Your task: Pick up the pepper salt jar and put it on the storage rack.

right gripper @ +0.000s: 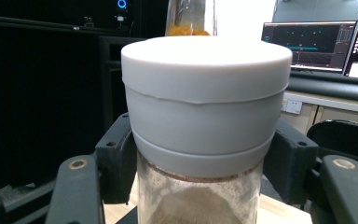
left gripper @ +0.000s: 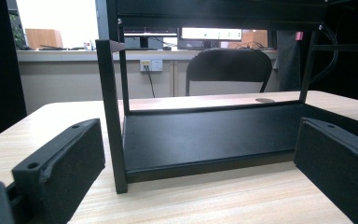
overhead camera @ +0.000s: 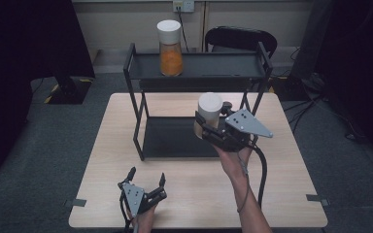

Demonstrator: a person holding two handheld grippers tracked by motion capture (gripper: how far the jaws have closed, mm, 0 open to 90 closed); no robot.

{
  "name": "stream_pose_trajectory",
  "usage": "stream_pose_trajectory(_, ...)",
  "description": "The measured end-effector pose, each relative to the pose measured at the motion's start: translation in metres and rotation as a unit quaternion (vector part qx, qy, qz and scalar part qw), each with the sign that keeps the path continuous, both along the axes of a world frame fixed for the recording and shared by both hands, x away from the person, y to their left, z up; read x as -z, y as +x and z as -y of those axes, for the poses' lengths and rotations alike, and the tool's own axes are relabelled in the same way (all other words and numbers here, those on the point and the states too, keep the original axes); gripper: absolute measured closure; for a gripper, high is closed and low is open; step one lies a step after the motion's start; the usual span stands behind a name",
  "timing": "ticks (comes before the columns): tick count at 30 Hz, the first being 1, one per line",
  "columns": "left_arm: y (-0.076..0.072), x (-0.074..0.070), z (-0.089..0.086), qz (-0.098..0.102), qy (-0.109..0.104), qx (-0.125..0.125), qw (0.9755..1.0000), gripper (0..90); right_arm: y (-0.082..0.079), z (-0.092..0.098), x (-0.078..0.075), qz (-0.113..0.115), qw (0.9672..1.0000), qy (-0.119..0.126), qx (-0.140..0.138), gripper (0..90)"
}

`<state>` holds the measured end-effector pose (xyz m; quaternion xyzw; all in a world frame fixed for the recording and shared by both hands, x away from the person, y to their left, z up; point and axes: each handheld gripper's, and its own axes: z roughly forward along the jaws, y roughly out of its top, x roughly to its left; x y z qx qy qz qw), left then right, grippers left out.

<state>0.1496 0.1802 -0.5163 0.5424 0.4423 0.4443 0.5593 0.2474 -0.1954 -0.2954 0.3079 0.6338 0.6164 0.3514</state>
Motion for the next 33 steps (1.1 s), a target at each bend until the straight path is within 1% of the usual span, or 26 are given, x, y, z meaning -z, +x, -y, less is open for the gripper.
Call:
stream_pose_trajectory(2, 0.0, 0.0, 0.0, 0.0, 0.0, 0.0, 1.0, 1.0, 0.002, 0.0, -0.004, 0.003, 1.0, -0.001, 0.001, 34.9)
stream_pose_trajectory(7, 0.0, 0.0, 0.0, 0.0, 0.0, 0.0, 1.0, 1.0, 0.006, 0.0, -0.015, 0.005, 1.0, 0.005, 0.004, 34.9)
stream_pose_trajectory(9, 0.0, 0.0, 0.0, 0.0, 0.0, 0.0, 1.0, 1.0, 0.008, 0.001, -0.018, 0.006, 0.9999, 0.009, 0.004, 34.9)
stream_pose_trajectory(13, 0.0, 0.0, 0.0, 0.0, 0.001, 0.0, 1.0, 1.0, 0.012, 0.001, -0.024, 0.009, 0.9999, 0.009, 0.007, 34.9)
stream_pose_trajectory(16, 0.0, 0.0, -0.001, 0.0, 0.0, 0.003, 1.0, 1.2, 0.015, -0.001, -0.027, 0.008, 0.9999, 0.011, 0.007, 34.9)
stream_pose_trajectory(23, 0.0, 0.0, -0.001, 0.0, 0.0, 0.002, 1.0, 1.2, 0.022, -0.005, -0.037, 0.012, 0.9998, 0.016, 0.008, 34.8)
stream_pose_trajectory(27, 0.0, 0.0, -0.001, 0.0, 0.0, 0.002, 1.0, 1.2, 0.027, -0.007, -0.043, 0.014, 0.9996, 0.021, 0.013, 34.7)
stream_pose_trajectory(30, 0.0, 0.0, -0.001, 0.0, 0.0, 0.002, 1.0, 1.2, 0.031, -0.006, -0.048, 0.013, 0.9993, 0.031, 0.015, 34.6)
stream_pose_trajectory(33, 0.0, 0.0, -0.001, 0.0, 0.0, 0.002, 1.0, 1.2, 0.034, -0.007, -0.052, 0.017, 0.9991, 0.031, 0.022, 34.5)
